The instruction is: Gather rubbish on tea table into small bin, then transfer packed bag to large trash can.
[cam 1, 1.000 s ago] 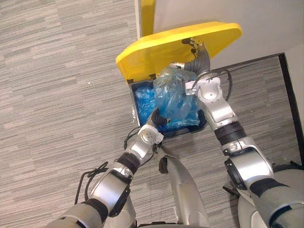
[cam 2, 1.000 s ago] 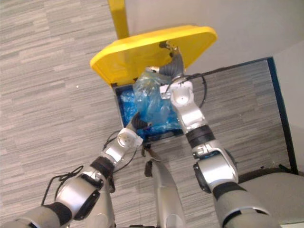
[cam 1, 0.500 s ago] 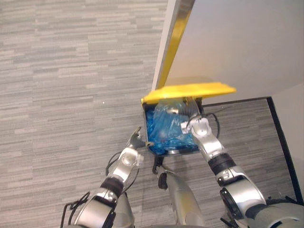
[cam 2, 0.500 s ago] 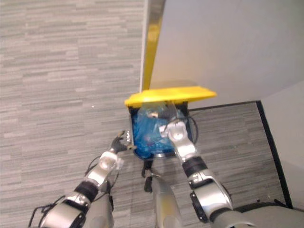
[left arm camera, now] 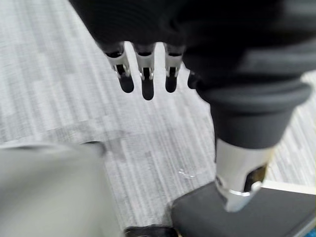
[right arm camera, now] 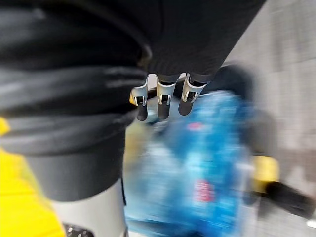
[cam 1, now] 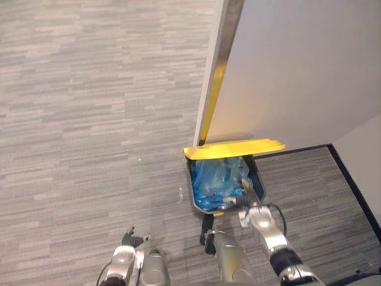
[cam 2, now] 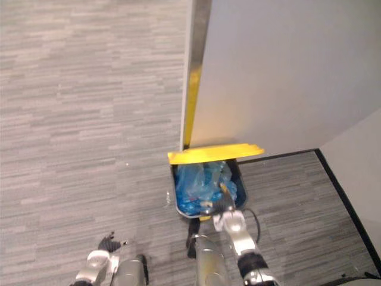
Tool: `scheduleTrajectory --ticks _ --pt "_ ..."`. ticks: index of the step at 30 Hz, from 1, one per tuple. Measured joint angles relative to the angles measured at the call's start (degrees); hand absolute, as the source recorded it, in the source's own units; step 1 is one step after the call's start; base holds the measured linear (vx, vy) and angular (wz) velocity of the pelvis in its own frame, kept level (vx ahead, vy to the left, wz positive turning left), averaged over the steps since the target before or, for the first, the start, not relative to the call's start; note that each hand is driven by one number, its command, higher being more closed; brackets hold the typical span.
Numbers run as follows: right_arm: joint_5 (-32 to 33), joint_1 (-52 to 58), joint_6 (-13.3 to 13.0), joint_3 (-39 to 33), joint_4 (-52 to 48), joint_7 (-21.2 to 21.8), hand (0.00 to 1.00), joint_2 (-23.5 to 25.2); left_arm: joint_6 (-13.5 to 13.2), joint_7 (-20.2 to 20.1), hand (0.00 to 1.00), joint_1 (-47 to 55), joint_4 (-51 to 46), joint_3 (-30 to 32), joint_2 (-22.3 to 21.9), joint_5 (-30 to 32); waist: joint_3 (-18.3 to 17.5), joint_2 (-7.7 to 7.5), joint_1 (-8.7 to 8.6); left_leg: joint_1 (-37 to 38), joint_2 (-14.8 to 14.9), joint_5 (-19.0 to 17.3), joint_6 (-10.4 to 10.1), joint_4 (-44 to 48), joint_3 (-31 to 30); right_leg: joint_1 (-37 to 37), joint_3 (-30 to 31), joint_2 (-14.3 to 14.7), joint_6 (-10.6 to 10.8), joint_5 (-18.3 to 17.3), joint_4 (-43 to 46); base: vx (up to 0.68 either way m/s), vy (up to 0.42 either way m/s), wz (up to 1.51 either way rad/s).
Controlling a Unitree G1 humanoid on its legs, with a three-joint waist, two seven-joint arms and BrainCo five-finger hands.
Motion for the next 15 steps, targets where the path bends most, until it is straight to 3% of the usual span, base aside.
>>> scheduleTrajectory --ticks 2,4,5,6,8,11,15 --pt "-1.1 3.6 0.0 -3.4 4.9 0.1 0.0 2.2 0.2 -0.1 0.0 0.8 0.0 0.4 0.0 -0.5 -1.9 -0.58 0.06 0.7 -0.1 0.4 -0.3 -0.4 0.0 3.4 2.8 -1.3 1.0 -3.3 8.3 -0.06 -0.058 0.05" --pt "-1.0 5.1 0.0 -7.6 9.2 -0.1 0.0 3.9 0.7 -0.7 0.0 0.4 0.1 1.2 -0.5 -0.8 -4.1 -2.19 0.09 0.6 -0.2 1.1 -1.6 -1.2 0.6 7.6 4.2 -1.0 2.6 -8.7 2.3 -0.04 -0.185 -0.2" --pt "-1.0 4.8 0.0 -9.0 10.6 -0.3 0.0 3.9 0.8 -1.0 0.0 -0.1 0.6 2.4 -1.6 -0.8 -4.9 -1.45 0.26 0.6 0.0 1.7 -1.6 -2.8 1.6 8.8 4.5 0.4 2.4 -9.0 -2.5 -0.05 -0.17 -0.63" --pt "-1.0 4.7 0.0 -9.9 12.4 -0.7 0.0 3.6 0.8 -1.1 0.0 -0.4 1.0 3.1 -3.6 -0.9 -6.2 0.02 0.63 0.5 0.6 3.0 -1.2 -5.8 2.2 10.0 5.0 2.7 -0.7 -7.3 -9.9 -0.06 -0.065 -0.71" --pt "-0.7 3.8 0.0 -13.7 15.1 -0.9 0.0 3.2 0.8 -1.7 0.0 -0.6 1.8 3.3 -5.8 -1.2 -7.5 1.93 0.24 1.2 0.4 6.0 1.1 -11.3 1.7 11.1 5.5 4.6 -1.2 -3.2 -17.5 -0.07 -0.028 -0.5" --pt "-0.7 3.2 0.5 -17.6 18.2 -1.2 0.0 2.9 0.8 -2.3 0.0 -1.4 3.1 2.8 -5.8 -1.3 -7.9 2.27 0.11 3.7 0.3 9.0 1.1 -16.7 1.4 13.5 6.0 5.9 -1.2 0.2 -23.3 -0.04 -0.008 -0.09" --pt "-0.9 3.5 1.4 -20.0 19.9 -1.4 0.0 2.2 0.8 -2.3 0.0 -1.0 4.5 2.8 -4.3 -1.3 -8.4 2.33 0.1 3.9 -0.6 9.1 1.0 -17.5 1.1 15.0 6.3 5.6 -0.7 2.0 -26.3 -0.03 0.05 0.03"
